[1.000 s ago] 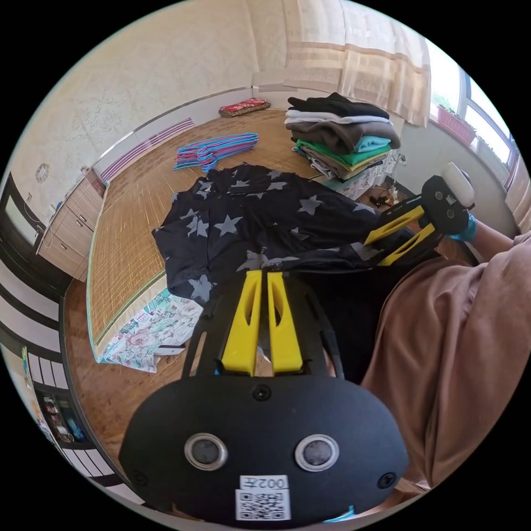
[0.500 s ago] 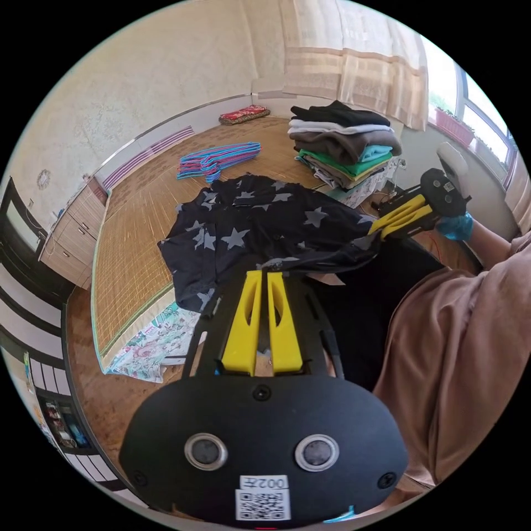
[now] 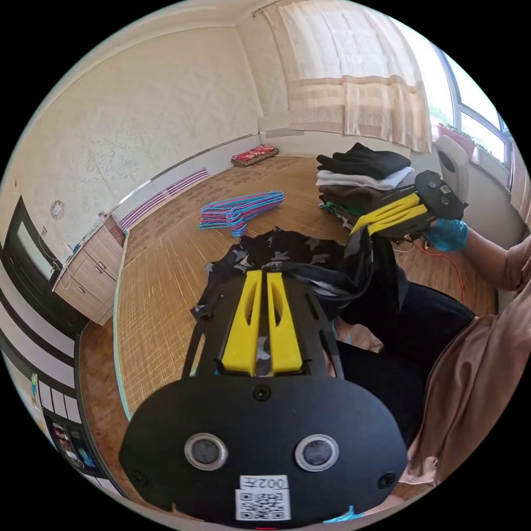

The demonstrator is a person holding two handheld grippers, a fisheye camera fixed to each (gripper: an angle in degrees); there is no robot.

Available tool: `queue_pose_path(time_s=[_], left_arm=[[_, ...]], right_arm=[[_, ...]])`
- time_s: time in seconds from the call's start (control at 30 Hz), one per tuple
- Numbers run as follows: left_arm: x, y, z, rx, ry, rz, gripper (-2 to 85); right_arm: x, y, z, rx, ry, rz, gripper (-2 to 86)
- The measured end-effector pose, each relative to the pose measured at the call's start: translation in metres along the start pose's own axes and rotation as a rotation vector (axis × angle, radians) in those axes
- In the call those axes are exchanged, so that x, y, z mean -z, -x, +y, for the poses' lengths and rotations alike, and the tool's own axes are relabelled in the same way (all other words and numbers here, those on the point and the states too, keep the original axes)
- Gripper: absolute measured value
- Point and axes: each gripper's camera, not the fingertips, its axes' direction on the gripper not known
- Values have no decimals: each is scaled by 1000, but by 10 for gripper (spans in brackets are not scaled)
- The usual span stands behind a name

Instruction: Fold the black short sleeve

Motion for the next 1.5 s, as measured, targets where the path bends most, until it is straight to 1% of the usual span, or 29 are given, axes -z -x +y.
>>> queue_pose_path(time_s=[0.17,0.4,0.53,0.7,0.87,1.0,1.2,1.4,1.5], left_arm=[[-32,60,-49,3,-51,-35,-9],[-110,133,-90,54,-17,-48,-9],[-173,179,-101,118,49,-61,-8],[-247,224,-106,164,152,-22,-9],[-326,264,-101,226,336,55,-10],[-349,281,-100,243,398,71,-12],[-363,303,-105,219,453,84,3],[-339,321,-107,201,430,62,49],[-317,326,-100,209,391,70,60]], right_arm=[[-35,-73,-46,-13,-59,45,-7],[-118,-167,-87,-97,-43,17,-7],[-176,-214,-103,-132,0,5,-7],[-249,-265,-109,-212,86,-39,-7],[-327,-307,-109,-281,264,-105,-4],[-349,-329,-118,-301,327,-139,6],[-360,-363,-143,-327,390,-190,53],[-341,-379,-171,-354,368,-166,77],[-330,-380,-182,-365,367,-118,80]])
